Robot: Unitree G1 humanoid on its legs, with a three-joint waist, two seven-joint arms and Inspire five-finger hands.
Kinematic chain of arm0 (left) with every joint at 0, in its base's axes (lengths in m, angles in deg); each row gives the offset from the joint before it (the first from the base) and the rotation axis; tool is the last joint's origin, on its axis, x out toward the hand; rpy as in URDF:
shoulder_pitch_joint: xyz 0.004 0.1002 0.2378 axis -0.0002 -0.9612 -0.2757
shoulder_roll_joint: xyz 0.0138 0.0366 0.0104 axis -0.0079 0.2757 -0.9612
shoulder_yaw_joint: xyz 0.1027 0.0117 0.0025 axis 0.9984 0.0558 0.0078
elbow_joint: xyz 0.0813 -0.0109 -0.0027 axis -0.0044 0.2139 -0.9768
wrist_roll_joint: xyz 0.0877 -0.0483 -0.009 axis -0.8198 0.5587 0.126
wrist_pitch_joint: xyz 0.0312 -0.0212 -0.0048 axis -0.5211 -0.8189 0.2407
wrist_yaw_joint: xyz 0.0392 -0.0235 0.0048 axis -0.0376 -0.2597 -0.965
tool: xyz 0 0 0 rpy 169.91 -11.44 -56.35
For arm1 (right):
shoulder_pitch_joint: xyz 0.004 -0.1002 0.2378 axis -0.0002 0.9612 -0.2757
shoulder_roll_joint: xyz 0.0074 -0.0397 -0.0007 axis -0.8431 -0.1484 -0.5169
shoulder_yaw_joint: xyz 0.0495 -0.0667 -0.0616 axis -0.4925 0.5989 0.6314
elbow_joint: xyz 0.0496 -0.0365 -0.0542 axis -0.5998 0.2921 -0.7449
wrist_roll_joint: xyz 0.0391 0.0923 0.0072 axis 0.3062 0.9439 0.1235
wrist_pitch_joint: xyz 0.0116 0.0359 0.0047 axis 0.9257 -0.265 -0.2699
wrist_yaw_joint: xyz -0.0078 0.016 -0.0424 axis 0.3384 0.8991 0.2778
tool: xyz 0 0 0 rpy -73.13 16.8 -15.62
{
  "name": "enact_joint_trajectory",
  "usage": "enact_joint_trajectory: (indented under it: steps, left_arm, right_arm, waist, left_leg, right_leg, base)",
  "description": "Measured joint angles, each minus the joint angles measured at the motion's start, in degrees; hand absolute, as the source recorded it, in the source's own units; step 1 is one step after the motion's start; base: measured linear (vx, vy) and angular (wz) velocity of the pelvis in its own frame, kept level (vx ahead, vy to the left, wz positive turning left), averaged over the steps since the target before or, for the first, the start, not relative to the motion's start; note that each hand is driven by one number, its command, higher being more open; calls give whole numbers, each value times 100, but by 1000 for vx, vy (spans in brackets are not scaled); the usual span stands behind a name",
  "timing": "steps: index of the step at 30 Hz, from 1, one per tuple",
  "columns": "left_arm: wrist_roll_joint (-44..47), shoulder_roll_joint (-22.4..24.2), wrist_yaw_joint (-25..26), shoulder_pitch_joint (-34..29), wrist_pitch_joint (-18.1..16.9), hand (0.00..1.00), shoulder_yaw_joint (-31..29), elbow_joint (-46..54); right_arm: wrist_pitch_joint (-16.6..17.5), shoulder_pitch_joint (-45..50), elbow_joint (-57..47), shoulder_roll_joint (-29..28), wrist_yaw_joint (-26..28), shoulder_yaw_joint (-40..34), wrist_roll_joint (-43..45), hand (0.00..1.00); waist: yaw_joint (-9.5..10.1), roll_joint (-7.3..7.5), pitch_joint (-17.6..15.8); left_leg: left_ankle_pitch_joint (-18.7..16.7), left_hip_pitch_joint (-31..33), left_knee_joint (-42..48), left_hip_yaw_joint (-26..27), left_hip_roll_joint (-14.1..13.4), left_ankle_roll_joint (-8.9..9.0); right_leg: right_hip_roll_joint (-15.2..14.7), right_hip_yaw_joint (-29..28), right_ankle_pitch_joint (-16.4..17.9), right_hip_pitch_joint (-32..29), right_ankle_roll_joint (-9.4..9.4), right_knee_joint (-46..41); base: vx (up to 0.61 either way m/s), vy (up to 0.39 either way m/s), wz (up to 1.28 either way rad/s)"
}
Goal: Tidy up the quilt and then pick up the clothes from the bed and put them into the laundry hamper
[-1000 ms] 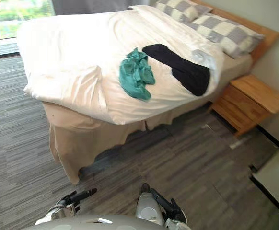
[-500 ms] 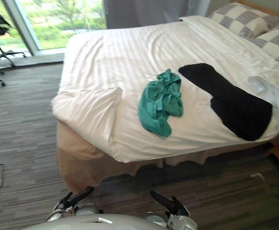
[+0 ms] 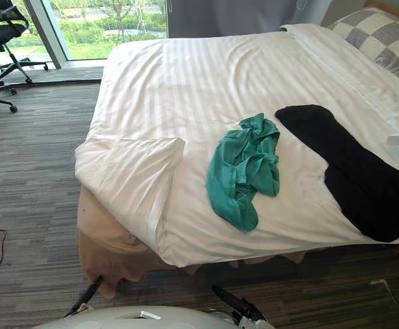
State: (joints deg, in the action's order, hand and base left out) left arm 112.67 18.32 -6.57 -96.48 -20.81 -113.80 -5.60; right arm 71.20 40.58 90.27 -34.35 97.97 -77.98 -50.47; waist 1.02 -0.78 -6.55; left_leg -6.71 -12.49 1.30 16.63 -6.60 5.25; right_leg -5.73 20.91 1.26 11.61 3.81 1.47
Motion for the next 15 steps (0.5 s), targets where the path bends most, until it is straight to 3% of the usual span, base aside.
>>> enact_joint_trajectory:
  steps: [3, 7, 10, 11, 15]
  left_arm:
    - [92, -250, 355, -34, -360, 100, -429, 607]
    - [83, -921, 705, -27, -950, 100, -972, 1543]
    - [-401, -1173, 982, 98, -1203, 100, -988, 2037]
    - [-1001, -1258, 1225, 235, -1285, 100, -978, 2232]
    - [-2191, -1746, 1591, 664, -1255, 100, -656, 2706]
  right_arm:
    - [-97, -2, 22, -27, 47, 6, 2, 100]
    - [-224, 16, 23, -107, 129, 36, 73, 100]
    - [-259, 18, -44, -91, 151, 35, 99, 100]
    - [-268, 38, -84, -70, 152, 35, 113, 100]
    - [-274, 127, -98, -47, 145, 32, 272, 100]
  waist:
    - [54, 101, 13]
    - [114, 269, 113]
    - [126, 285, 126]
    - [139, 269, 135]
    - [183, 261, 149]
  left_leg:
    - [5, 7, -90, -93, 20, 8]
    - [67, 10, -220, -131, 170, -42]
    - [174, 7, -406, -150, 326, -131]
    - [229, 15, -498, -148, 406, -171]
    - [274, 8, -589, -131, 486, -190]
  right_leg:
    - [-30, 108, 0, 2, 1, -7]
    - [-173, 197, -24, -34, 39, -14]
    - [-302, 257, -55, -88, 93, -3]
    - [-358, 256, -82, -136, 136, 4]
    - [-404, 247, -122, -165, 198, 38]
  base:
    - [-18, 32, 22]
    - [-43, 63, 6]
    - [-61, 88, 5]
    - [-55, 90, 3]
    - [-23, 37, 1]
